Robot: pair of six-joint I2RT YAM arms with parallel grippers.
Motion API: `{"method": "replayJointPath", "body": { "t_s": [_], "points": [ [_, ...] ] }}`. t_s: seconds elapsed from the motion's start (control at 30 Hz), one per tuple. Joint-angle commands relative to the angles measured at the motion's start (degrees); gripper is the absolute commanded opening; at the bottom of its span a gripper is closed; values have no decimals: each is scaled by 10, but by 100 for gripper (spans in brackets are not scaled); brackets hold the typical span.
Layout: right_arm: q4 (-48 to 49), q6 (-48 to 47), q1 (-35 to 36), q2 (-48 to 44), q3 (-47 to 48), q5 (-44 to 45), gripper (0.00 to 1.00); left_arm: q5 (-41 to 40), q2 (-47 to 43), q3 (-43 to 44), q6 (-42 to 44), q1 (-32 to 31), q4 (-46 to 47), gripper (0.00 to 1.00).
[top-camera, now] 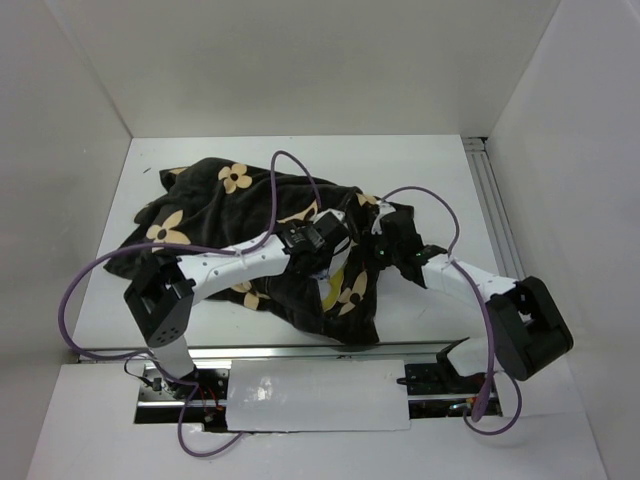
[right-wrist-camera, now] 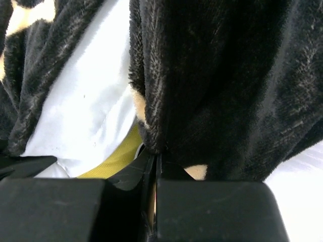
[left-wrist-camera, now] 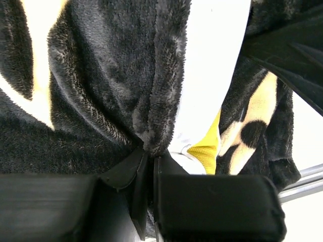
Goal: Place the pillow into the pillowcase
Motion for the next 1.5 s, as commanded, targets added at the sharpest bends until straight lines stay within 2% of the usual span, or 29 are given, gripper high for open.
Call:
{"method": "replayJointPath", "body": {
  "t_s": [0.0,0.13,0.27,0.33,0.43,0.53,0.63,0.73,0.9,0.97,1.03,1.07,1.13,1.17,1.2,1.27,1.37,1.43,1.47],
  "points": [
    [-13,-1,5,-29,25,-1,0,-38,31,26,-24,10,-7,9],
    [-144,-28,5,-104,84,-39,0,-43,79,79,-16,41,17,0],
    [-218,-31,5,-163,151,-86,0,-65,135,129,-16,59,30,0],
    [-229,-39,5,-180,178,-129,0,-49,163,152,-16,67,30,0],
    [-244,-39,5,-180,203,-168,0,-24,175,140,-28,72,62,0],
    [-278,-45,5,-167,265,-180,0,-24,188,132,-44,87,76,0],
    [-327,-45,5,-167,324,-168,0,-17,207,140,-55,108,76,0],
    [-333,-37,5,-167,359,-143,0,-19,207,133,-55,116,81,0],
    [-333,-25,5,-155,367,-100,0,3,135,82,-30,105,99,0],
    [-333,-25,5,-150,354,-62,0,3,57,40,-22,99,108,14],
    [-341,-25,-1,-150,347,-41,18,3,-1,18,-16,99,108,29],
    [-341,-30,-1,-150,338,-26,32,-4,-28,5,-16,99,102,51],
    [-331,-31,-1,-167,319,-21,63,-12,-103,0,-2,99,95,66],
    [-326,-31,-6,-174,312,-8,68,-23,-123,0,6,99,95,80],
    [-326,-31,-6,-187,306,-3,72,-34,-140,0,6,99,78,100],
    [-319,-31,-6,-193,298,9,77,-79,-178,8,6,105,51,100],
    [-308,-31,-6,-207,277,22,77,-121,-210,16,-6,124,10,100],
    [-308,-31,-6,-201,269,28,77,-128,-215,10,-12,144,-11,100],
    [-308,-31,-6,-195,264,21,73,-121,-222,10,-12,157,-21,100]
  ]
}}
